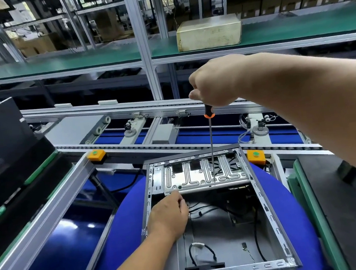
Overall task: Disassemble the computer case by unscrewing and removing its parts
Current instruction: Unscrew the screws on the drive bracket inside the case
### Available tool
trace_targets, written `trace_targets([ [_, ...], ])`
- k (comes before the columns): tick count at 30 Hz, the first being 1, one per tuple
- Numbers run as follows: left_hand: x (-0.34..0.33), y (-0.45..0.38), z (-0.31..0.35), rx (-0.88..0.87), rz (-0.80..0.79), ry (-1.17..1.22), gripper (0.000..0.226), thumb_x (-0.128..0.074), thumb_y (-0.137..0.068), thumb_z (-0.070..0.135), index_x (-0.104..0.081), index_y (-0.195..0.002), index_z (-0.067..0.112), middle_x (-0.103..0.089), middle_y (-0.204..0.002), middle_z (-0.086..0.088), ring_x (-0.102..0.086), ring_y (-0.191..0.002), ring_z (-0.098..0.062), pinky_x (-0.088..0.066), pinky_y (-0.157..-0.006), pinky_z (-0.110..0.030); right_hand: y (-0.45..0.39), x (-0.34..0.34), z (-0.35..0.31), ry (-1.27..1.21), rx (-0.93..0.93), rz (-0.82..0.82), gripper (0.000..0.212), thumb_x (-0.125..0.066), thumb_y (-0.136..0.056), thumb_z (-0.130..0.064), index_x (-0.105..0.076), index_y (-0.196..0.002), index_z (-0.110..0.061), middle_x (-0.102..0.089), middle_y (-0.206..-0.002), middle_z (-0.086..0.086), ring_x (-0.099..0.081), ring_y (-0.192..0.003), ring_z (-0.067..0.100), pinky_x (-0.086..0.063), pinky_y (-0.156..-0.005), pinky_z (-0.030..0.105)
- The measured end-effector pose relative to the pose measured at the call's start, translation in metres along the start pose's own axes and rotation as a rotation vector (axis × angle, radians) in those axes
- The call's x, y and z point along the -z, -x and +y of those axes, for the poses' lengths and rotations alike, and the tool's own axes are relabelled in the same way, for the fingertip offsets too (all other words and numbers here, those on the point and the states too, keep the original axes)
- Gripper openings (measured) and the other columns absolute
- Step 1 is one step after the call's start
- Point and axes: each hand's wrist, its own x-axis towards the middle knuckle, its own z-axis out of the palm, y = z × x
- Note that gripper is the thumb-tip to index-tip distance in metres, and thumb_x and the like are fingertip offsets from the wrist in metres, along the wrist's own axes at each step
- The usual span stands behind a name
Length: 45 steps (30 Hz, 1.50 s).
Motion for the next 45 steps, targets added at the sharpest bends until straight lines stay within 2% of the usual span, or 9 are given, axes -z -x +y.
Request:
trace_targets([
  [4,0.0,0.0,0.001,0.002,0.001,0.002,0.016,-0.044,-0.102,0.04,-0.052,-0.089,0.033,-0.06,-0.077,0.014,-0.058,-0.069,-0.008,-0.05,-0.061,-0.034,0.0,0.0,0.0,-0.009,0.017,-0.01,0.027,-0.044,-0.106,-0.045,-0.057,-0.104,-0.022,-0.052,-0.085,-0.007,-0.056,-0.087,0.026,-0.034,-0.058,0.033],
  [8,0.001,0.0,0.001,0.0,-0.003,0.005,0.016,-0.044,-0.102,0.039,-0.052,-0.089,0.033,-0.06,-0.077,0.014,-0.059,-0.07,-0.009,-0.052,-0.064,-0.036,0.002,0.005,-0.001,-0.204,0.09,-0.082,0.008,-0.056,-0.101,-0.033,-0.062,-0.096,-0.029,-0.063,-0.095,-0.004,-0.06,-0.085,0.022,-0.049,-0.069,0.037],
  [13,0.001,0.0,0.001,-0.006,-0.002,0.004,0.016,-0.045,-0.102,0.038,-0.052,-0.089,0.033,-0.06,-0.077,0.013,-0.058,-0.07,-0.008,-0.051,-0.062,-0.035,0.005,0.014,-0.003,-0.308,0.127,-0.165,0.019,-0.061,-0.095,-0.016,-0.068,-0.089,-0.032,-0.068,-0.091,-0.01,-0.062,-0.082,0.013,-0.052,-0.069,0.035],
  [17,0.002,0.0,0.002,-0.003,-0.003,0.003,0.015,-0.045,-0.102,0.038,-0.052,-0.09,0.032,-0.06,-0.077,0.014,-0.058,-0.07,-0.008,-0.051,-0.063,-0.035,0.006,0.019,-0.006,-0.34,0.11,-0.212,0.025,-0.063,-0.093,-0.011,-0.07,-0.095,-0.036,-0.063,-0.087,-0.011,-0.056,-0.071,0.008,-0.038,-0.056,0.028],
  [21,0.003,0.0,0.001,-0.003,-0.004,0.003,0.015,-0.045,-0.102,0.038,-0.053,-0.09,0.032,-0.06,-0.078,0.014,-0.059,-0.071,-0.009,-0.051,-0.064,-0.036,0.004,0.012,-0.008,-0.265,0.034,-0.144,0.015,-0.058,-0.098,-0.028,-0.062,-0.113,-0.027,-0.061,-0.095,-0.005,-0.058,-0.079,0.015,-0.039,-0.059,0.032],
  [24,0.002,0.0,0.001,-0.007,-0.003,0.003,0.015,-0.045,-0.102,0.038,-0.054,-0.091,0.032,-0.06,-0.078,0.013,-0.059,-0.071,-0.009,-0.052,-0.065,-0.036,0.0,0.001,-0.005,-0.075,-0.038,-0.034,0.036,-0.042,-0.104,-0.053,-0.056,-0.109,-0.02,-0.052,-0.086,-0.005,-0.054,-0.085,0.023,-0.031,-0.058,0.033],
  [27,0.002,0.0,0.001,-0.006,-0.009,0.006,0.015,-0.045,-0.102,0.038,-0.054,-0.092,0.032,-0.061,-0.079,0.013,-0.059,-0.072,-0.01,-0.053,-0.067,-0.038,-0.001,-0.006,-0.002,-0.027,-0.07,0.039,0.041,-0.037,-0.104,-0.058,-0.054,-0.101,-0.021,-0.046,-0.079,-0.008,-0.053,-0.085,0.026,-0.031,-0.058,0.033],
  [35,0.002,-0.002,0.0,-0.005,-0.018,0.0,0.015,-0.044,-0.102,0.039,-0.054,-0.093,0.033,-0.061,-0.079,0.014,-0.058,-0.072,-0.008,-0.053,-0.067,-0.036,-0.001,0.0,0.0,-0.288,0.09,-0.029,0.001,-0.057,-0.1,-0.031,-0.058,-0.101,-0.03,-0.059,-0.093,-0.009,-0.054,-0.08,0.012,-0.039,-0.06,0.031],
  [45,0.002,-0.003,-0.001,0.001,-0.016,0.004,0.016,-0.044,-0.102,0.041,-0.053,-0.093,0.033,-0.061,-0.078,0.014,-0.059,-0.072,-0.009,-0.055,-0.068,-0.038,0.004,0.007,-0.006,-0.42,0.084,-0.125,0.026,-0.054,-0.092,-0.012,-0.062,-0.1,-0.035,-0.062,-0.096,-0.007,-0.06,-0.082,0.016,-0.043,-0.06,0.032],
])
